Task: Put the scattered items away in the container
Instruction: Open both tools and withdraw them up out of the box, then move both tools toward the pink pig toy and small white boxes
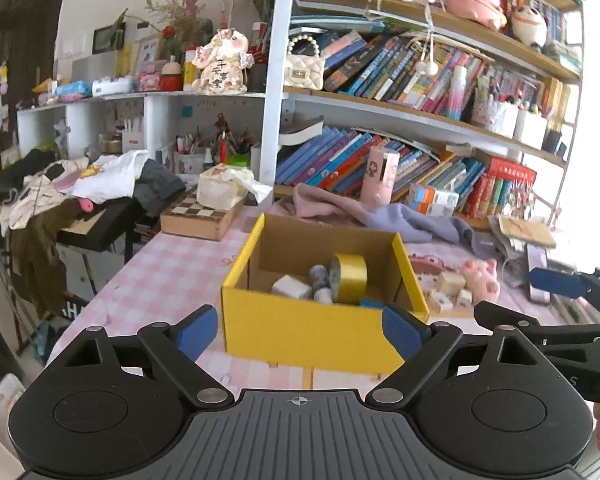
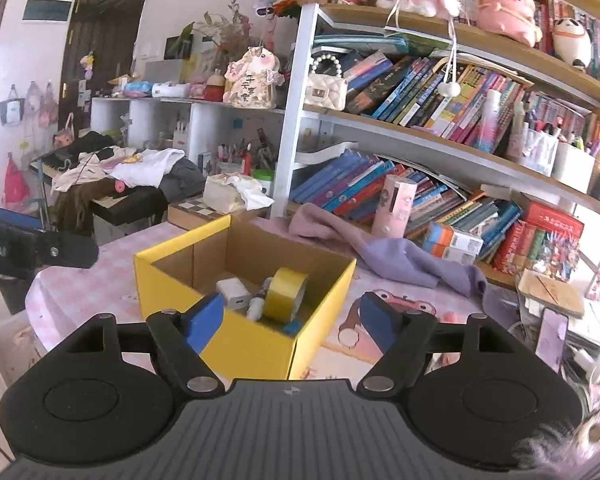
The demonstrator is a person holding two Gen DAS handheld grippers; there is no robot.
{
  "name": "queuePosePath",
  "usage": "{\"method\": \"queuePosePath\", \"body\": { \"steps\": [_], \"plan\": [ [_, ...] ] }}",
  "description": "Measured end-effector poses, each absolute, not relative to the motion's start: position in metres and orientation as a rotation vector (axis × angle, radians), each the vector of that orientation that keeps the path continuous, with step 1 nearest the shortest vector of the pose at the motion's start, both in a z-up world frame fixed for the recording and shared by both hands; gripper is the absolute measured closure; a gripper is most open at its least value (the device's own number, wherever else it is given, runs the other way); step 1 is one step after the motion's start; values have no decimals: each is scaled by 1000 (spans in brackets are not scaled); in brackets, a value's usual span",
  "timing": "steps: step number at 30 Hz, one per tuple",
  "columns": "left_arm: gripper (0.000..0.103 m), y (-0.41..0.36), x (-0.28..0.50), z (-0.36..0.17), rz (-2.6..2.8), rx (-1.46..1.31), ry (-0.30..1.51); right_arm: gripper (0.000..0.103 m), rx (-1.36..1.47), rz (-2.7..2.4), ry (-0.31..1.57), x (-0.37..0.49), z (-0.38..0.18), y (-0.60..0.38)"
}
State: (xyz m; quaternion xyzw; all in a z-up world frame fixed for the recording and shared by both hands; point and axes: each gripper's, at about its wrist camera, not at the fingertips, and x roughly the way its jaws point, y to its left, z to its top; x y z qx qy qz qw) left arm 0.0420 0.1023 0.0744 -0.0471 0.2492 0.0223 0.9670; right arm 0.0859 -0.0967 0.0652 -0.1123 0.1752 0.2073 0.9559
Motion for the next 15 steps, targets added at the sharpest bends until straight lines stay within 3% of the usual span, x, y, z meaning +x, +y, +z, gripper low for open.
{"method": "queuePosePath", "body": {
  "steps": [15],
  "plan": [
    [12,78,1,41,28,-33,551,27,-292,432,437,20,25,-97]
  ]
}}
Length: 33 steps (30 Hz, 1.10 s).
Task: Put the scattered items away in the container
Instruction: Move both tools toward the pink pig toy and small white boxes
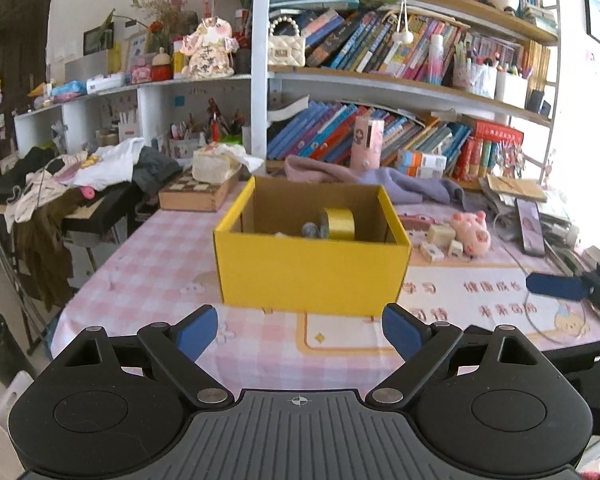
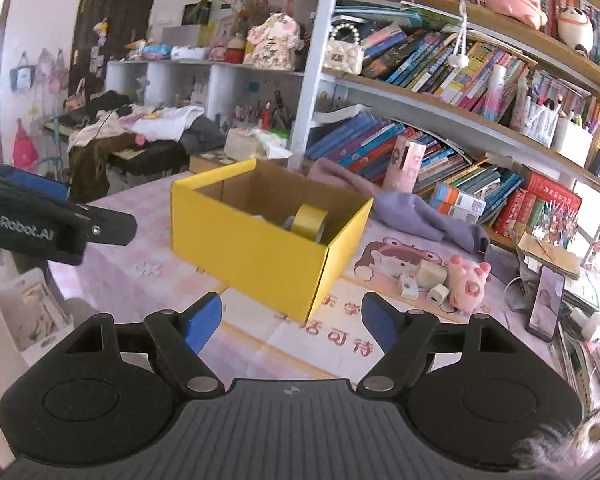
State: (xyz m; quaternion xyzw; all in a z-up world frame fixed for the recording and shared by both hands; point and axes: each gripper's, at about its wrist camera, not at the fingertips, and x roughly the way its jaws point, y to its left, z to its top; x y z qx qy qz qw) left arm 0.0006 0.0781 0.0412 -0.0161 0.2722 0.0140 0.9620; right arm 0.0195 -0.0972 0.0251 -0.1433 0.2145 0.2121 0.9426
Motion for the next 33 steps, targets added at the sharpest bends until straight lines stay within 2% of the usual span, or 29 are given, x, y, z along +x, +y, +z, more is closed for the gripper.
{"method": "queuePosePath", "body": {
  "steps": [7,14,33],
  "plan": [
    [12,77,-5,40,26,24,554,26,-363,447,448,12,20,-108],
    [11,71,-12,31,43,-11,584,26,-250,374,516,15,10,-116],
    [10,54,-12,26,59,16,601,20,-280,421,472,9,11,-121]
  ]
}}
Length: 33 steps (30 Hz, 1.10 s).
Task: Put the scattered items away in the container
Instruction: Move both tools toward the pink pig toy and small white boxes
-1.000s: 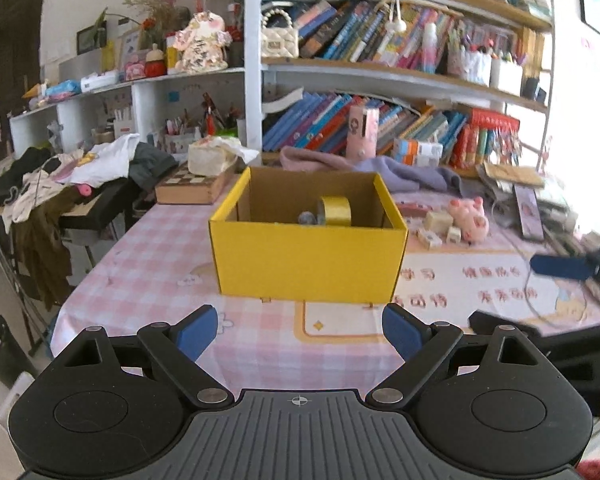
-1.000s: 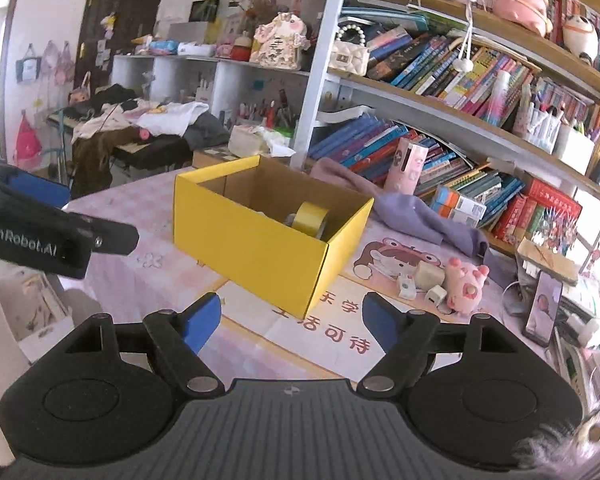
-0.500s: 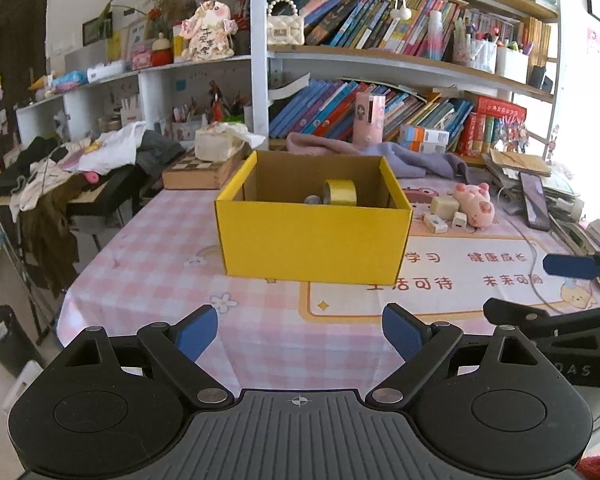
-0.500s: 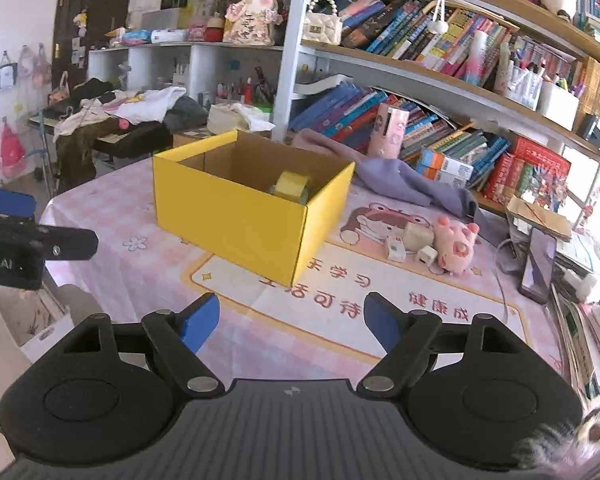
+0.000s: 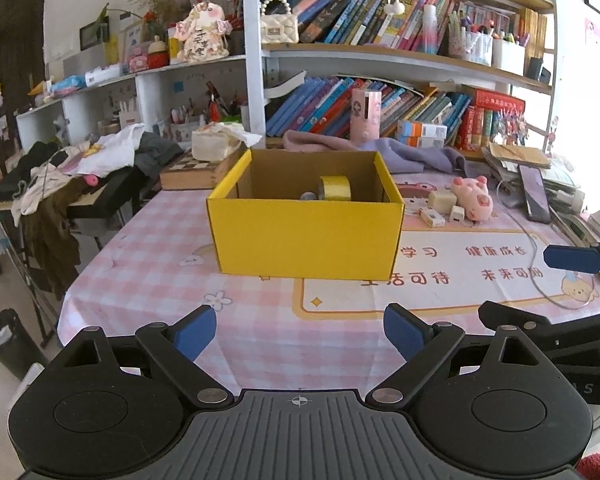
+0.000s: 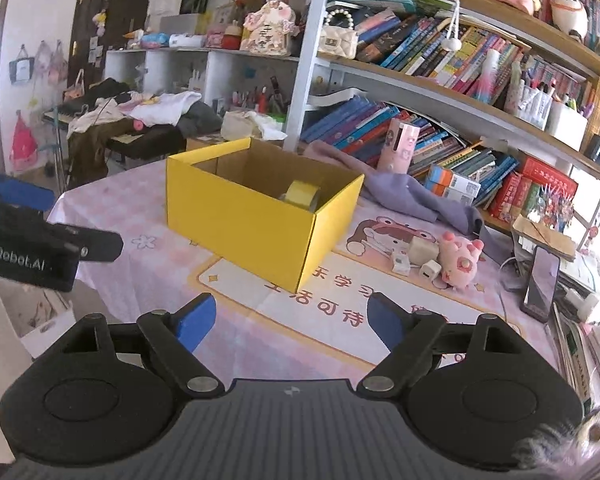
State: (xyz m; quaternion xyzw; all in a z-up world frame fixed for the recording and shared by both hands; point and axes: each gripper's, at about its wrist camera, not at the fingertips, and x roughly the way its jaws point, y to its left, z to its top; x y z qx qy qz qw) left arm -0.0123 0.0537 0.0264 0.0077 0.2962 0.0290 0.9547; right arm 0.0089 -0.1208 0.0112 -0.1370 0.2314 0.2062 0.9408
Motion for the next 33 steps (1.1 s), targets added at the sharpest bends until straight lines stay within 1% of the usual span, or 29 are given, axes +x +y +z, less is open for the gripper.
{"method": "queuePosePath", "body": {
  "steps": [19,24,33],
  "plan": [
    [10,42,-7,12,38,16,691,18,-283,375,534,9,1,-133],
    [9,32,0,6,9,28,723,13,-300,359,556,7,-2,-139],
    [8,3,17,-1,-77,67,758,10,-305,269,592,5,-7,-162]
  ]
}}
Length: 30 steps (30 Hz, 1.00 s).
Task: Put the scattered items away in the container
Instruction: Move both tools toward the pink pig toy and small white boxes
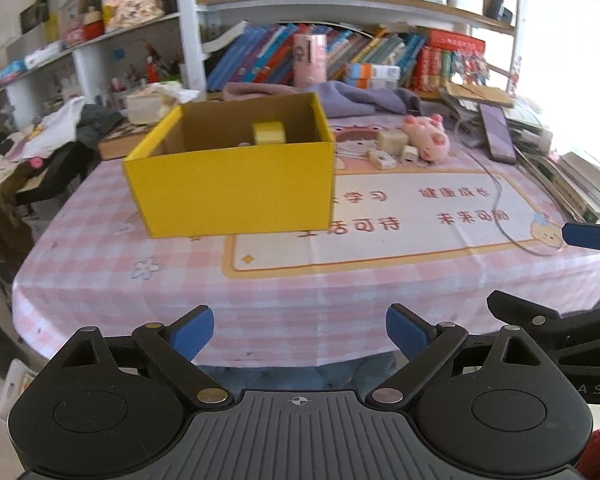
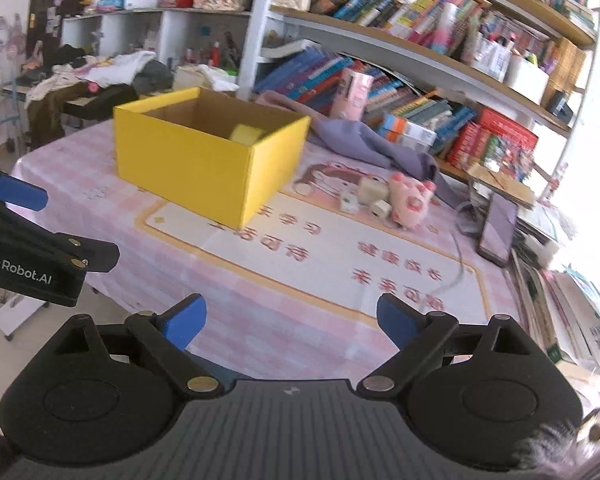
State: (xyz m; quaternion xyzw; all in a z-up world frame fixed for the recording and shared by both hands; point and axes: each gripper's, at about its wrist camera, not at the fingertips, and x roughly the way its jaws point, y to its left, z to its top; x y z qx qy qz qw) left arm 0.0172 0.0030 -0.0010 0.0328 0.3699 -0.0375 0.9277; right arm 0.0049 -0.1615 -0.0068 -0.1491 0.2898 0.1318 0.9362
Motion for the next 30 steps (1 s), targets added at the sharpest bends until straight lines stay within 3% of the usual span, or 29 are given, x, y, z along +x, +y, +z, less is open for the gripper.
{"method": "queuePosePath", "body": {
  "steps": [23,25,30],
  "plan": [
    [8,-63,48,-4,-288,143,738,11,-261,91,612,9,-7,-223],
    [8,-67,50,-3,-318,136,730,15,-243,83,620,12,-7,-229],
    [8,-75,59,0,-371,127,686,46,-200,73,630,24,-8,-240]
  ]
}}
